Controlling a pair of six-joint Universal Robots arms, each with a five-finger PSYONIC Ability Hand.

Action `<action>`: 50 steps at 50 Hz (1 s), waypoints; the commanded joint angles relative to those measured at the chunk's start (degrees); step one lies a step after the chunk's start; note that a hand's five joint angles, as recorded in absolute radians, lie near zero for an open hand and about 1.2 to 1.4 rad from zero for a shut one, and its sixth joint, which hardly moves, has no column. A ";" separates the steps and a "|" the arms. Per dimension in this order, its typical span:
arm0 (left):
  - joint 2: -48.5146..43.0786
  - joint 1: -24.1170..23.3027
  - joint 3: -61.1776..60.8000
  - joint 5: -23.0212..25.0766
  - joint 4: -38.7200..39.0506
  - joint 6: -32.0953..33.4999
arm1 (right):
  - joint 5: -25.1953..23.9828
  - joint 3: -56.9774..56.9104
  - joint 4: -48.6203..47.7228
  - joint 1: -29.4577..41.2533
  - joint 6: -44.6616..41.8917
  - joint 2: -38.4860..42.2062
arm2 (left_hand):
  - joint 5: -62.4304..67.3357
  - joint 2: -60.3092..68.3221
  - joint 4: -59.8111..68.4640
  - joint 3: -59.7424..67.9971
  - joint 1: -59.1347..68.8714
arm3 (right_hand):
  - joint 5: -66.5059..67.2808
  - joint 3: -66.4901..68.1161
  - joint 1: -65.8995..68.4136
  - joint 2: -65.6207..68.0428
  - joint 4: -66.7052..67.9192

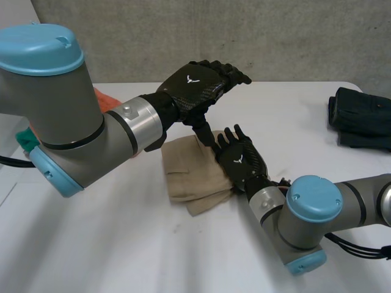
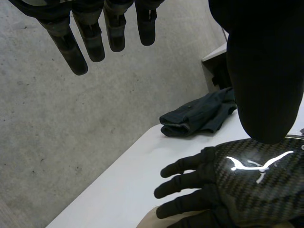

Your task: Fold the laundry.

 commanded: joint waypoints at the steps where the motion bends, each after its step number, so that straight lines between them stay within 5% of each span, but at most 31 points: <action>1: 0.03 -0.09 -0.16 0.02 0.00 -0.05 | -0.04 -2.17 0.13 0.35 0.33 1.09 | -0.25 -0.05 0.32 0.08 1.13 | 4.54 5.30 5.87 4.99 5.15; 4: 0.03 -0.09 -0.16 0.02 0.00 -0.05 | -0.39 -3.22 0.13 0.26 0.85 1.35 | -0.25 -0.05 0.32 0.08 1.13 | 30.19 30.94 31.51 30.63 30.80; 6: 0.03 -0.01 -0.16 0.02 0.00 -0.05 | -0.48 -4.53 0.13 0.09 1.73 1.79 | -0.25 -0.05 0.32 0.08 1.13 | 67.01 67.76 68.33 67.45 67.61; 16: 0.91 0.70 0.63 0.02 0.08 -0.14 | -0.39 -12.88 0.13 -3.51 11.92 -2.86 | -0.25 -0.05 0.32 0.08 1.13 | 67.24 67.99 68.56 67.68 67.85; 30: 3.46 1.14 1.34 -1.83 1.14 -1.89 | -1.27 -29.14 0.13 -26.27 21.94 -4.28 | -0.58 -0.38 -0.02 -0.25 0.79 | 67.24 67.99 68.56 67.68 67.85; 42: 4.16 0.70 -1.21 -2.00 1.14 -1.98 | -14.44 -45.58 0.74 -43.59 24.50 18.65 | -0.42 -0.22 0.15 -0.09 0.96 | 67.24 67.99 68.56 67.68 67.85; 50: 4.16 0.52 -1.48 -2.09 1.05 -1.98 | -17.18 -52.88 0.92 -49.92 23.88 30.87 | -0.25 -0.05 0.32 0.08 1.13 | 67.24 67.99 68.56 67.68 67.85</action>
